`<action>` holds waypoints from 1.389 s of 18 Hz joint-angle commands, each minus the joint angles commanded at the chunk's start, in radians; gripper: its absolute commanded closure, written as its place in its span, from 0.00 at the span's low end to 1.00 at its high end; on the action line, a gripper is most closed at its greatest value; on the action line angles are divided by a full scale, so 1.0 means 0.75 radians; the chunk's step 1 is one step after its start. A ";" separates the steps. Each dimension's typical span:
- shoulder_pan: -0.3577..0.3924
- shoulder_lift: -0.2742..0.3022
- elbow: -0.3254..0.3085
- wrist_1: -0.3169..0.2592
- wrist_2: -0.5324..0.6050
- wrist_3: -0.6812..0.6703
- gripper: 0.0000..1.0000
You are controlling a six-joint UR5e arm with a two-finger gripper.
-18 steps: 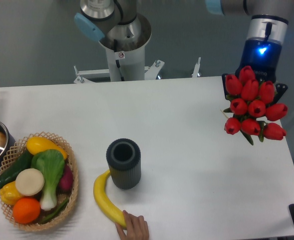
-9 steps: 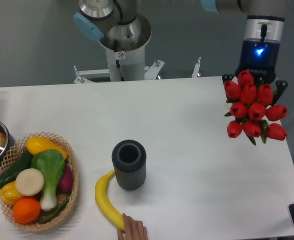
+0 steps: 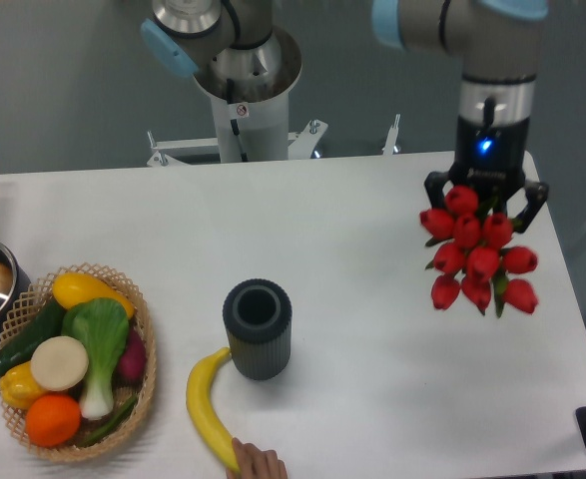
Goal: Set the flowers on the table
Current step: 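Carry the tulips down and lower them onto the table beside the vase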
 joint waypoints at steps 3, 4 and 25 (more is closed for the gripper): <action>-0.035 -0.043 0.029 0.002 0.090 0.019 0.54; -0.045 -0.057 0.033 0.004 0.115 0.019 0.54; -0.194 -0.374 0.068 0.008 0.540 0.045 0.53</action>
